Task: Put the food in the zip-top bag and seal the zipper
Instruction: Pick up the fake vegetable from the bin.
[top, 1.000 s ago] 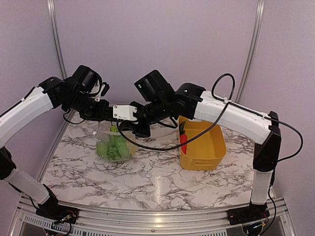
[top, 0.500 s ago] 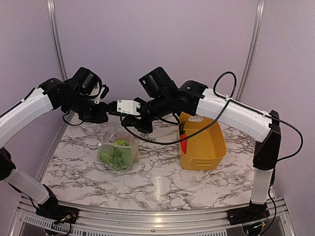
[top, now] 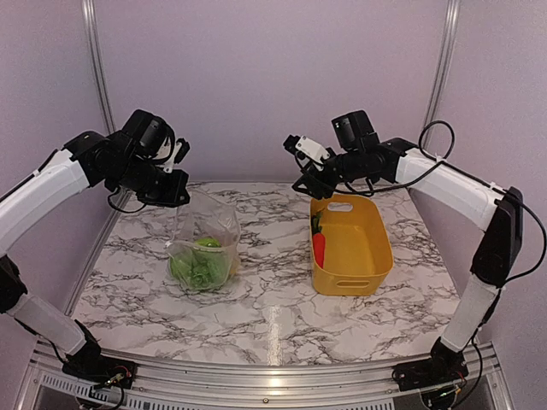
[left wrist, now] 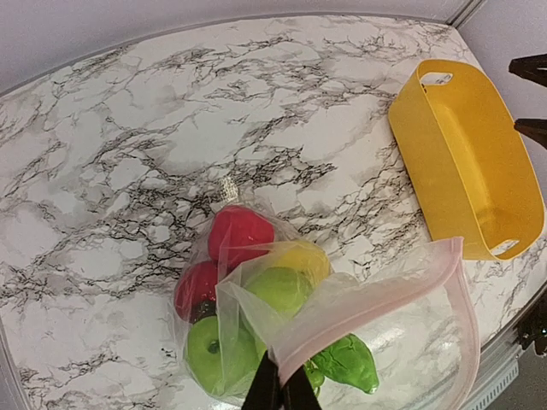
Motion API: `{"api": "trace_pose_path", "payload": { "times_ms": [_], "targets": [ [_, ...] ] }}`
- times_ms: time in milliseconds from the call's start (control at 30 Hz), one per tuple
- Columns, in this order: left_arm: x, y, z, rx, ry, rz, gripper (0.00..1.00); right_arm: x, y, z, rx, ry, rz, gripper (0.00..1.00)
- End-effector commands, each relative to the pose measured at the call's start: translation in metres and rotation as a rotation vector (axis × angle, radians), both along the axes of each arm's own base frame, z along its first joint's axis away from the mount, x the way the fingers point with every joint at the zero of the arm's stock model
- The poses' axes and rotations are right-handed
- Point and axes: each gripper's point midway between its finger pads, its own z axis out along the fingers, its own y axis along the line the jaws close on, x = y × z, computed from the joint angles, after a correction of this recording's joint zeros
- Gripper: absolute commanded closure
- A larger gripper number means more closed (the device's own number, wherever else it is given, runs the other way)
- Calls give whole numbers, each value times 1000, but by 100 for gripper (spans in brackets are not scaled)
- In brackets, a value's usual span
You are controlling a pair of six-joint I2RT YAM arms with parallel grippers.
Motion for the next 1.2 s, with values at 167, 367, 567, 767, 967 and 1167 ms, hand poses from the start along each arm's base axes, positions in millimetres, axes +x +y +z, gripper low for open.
{"api": "trace_pose_path", "payload": {
  "times_ms": [167, 367, 567, 767, 967, 1167],
  "targets": [
    [8, -10, 42, -89, -123, -38, 99, 81, -107, -68, 158, 288, -450, 43],
    [5, -7, 35, -82, -110, -32, 98, 85, -122, -111, 246, 482, -521, 43],
    [3, -3, 34, -75, -113, -22, 98, 71, -121, -149, 269, 604, -554, 41],
    [2, -2, 30, -73, -103, -18, 99, 59, -117, -169, 309, 694, -572, 33],
    [1, -3, 29, -76, -98, -17, 98, 55, -112, -186, 329, 776, -588, 31],
    [1, -3, 26, -78, -90, -12, 99, 58, -117, -203, 334, 813, -672, 37]
  ]
}}
